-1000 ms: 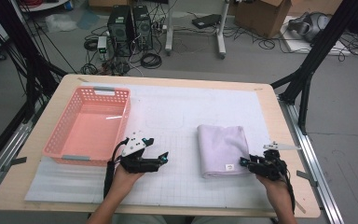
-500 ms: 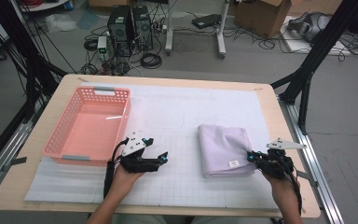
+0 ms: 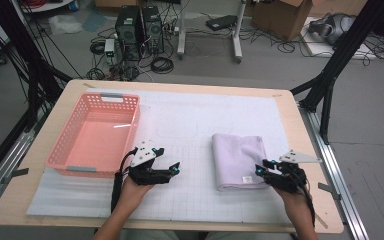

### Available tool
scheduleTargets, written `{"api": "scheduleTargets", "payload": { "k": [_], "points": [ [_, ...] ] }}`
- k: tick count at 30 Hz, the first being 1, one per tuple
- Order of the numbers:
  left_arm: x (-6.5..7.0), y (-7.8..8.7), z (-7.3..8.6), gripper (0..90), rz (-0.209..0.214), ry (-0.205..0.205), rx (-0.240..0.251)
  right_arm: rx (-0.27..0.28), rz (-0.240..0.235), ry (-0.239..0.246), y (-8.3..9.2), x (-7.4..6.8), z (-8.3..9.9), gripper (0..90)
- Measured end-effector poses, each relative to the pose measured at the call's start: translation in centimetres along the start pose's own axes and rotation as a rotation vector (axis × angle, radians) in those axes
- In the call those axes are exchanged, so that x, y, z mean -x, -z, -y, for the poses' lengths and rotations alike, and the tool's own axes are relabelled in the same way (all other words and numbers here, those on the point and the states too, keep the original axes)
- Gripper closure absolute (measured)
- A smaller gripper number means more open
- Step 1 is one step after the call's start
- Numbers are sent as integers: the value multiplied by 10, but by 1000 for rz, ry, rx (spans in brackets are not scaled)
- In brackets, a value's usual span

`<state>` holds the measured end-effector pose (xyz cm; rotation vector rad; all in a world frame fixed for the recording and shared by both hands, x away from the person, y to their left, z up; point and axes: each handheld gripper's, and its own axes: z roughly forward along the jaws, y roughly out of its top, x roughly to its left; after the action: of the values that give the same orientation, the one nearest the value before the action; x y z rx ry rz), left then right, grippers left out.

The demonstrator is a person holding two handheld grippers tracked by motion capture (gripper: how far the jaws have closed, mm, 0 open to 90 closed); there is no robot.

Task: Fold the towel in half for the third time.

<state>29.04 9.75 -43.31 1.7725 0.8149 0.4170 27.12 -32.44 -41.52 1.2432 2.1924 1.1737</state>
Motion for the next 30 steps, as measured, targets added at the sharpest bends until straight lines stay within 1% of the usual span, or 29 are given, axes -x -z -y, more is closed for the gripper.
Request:
{"api": "scheduleTargets", "payload": {
  "k": [1,2,3,4,5,6,7,8,9,10,12,13,14,15,17,18,20,22,23,24,25,26,27,28,29,30],
  "points": [
    [0,0,0,234,-1,0,1,-13,-9,15,-5,-1,1,605],
    [-1,1,0,234,-4,0,1,-41,-9,20,-11,-3,2,609],
    [-1,1,0,234,-4,2,5,-70,15,36,-16,-2,4,610],
    [-1,2,0,233,-6,6,9,-95,41,35,-18,0,6,610],
    [-2,2,0,233,-9,8,13,-101,62,16,-17,4,6,607],
    [-2,3,-1,232,-10,9,14,-109,95,-7,-14,9,7,600],
    [-3,3,-1,232,-13,10,14,-126,118,-40,-10,14,8,569],
    [-3,3,-1,232,-14,11,16,-134,119,-76,-6,19,9,531],
    [-4,3,-1,232,-16,13,16,-133,117,-101,-1,22,9,543],
    [-4,3,-1,232,-16,13,14,-102,128,-88,4,22,6,547],
    [-3,2,-1,231,-15,11,10,-8,101,-47,12,17,-7,546],
    [-3,1,-1,231,-15,12,10,29,86,-20,13,14,-15,535],
    [-3,1,-1,231,-17,13,13,50,75,12,12,11,-22,517],
    [-3,2,-1,231,-16,17,17,63,61,46,8,9,-29,520],
    [-2,2,-2,230,-15,22,30,48,48,110,-6,7,-41,542],
    [-3,2,-2,229,-15,21,30,42,39,130,-15,7,-46,567],
    [-3,2,-2,227,-17,22,28,2,37,143,-35,8,-52,585],
    [-4,2,-2,227,-20,26,27,-27,24,118,-58,9,-54,615],
    [-4,2,-1,227,-18,26,27,-40,26,95,-66,10,-54,625],
    [-4,2,-1,227,-17,25,26,-59,36,76,-75,11,-53,628],
    [-3,3,-1,227,-18,23,26,-91,61,56,-85,14,-52,635],
    [-3,3,-1,227,-18,23,27,-103,72,50,-89,16,-51,639],
    [-3,3,-1,227,-18,20,26,-99,82,25,-92,20,-50,642],
    [-3,3,-1,227,-20,20,27,-82,95,-4,-92,26,-49,624],
    [-3,3,-1,226,-20,20,27,-71,111,-43,-90,30,-48,619],
    [-3,4,-1,227,-17,23,27,-67,162,-66,-87,36,-47,661]
  ]
}}
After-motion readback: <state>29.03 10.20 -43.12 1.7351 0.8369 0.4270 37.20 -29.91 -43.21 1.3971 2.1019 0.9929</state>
